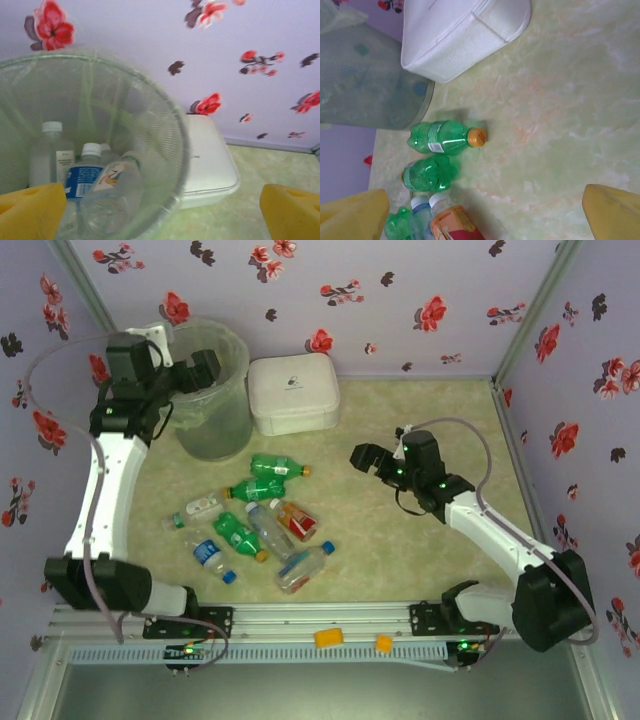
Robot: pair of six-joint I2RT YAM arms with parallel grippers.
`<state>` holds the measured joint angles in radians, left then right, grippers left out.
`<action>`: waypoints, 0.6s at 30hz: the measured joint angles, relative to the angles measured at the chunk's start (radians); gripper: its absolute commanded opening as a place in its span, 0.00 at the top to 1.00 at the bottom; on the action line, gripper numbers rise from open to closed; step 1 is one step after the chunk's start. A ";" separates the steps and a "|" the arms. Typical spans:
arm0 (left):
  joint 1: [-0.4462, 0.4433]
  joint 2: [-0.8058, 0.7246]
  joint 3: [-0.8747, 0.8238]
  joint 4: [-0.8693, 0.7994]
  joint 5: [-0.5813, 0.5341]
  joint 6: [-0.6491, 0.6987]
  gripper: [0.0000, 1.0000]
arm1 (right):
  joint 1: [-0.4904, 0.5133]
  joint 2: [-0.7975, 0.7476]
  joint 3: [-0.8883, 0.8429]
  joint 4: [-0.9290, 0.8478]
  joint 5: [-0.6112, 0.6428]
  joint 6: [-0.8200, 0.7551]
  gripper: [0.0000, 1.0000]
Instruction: Put the plastic bottles in the bin
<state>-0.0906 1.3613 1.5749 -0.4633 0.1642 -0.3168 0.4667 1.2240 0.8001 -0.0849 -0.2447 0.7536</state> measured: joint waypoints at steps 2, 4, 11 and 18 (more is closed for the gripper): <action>-0.018 -0.077 -0.080 0.031 0.000 -0.019 0.00 | 0.015 0.020 0.005 -0.003 -0.003 -0.011 0.00; -0.036 -0.148 -0.172 0.053 0.000 -0.042 0.00 | 0.033 0.039 0.013 -0.008 -0.005 -0.021 0.00; -0.095 -0.389 -0.527 0.076 -0.013 -0.168 0.00 | 0.110 0.106 0.058 -0.018 0.008 -0.076 0.00; -0.186 -0.563 -0.727 -0.042 -0.155 -0.291 0.00 | 0.163 0.138 0.069 -0.015 0.039 -0.126 0.00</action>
<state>-0.2768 0.7982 0.8478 -0.5056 0.0093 -0.6083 0.6296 1.3624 0.8692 -0.0998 -0.2062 0.6273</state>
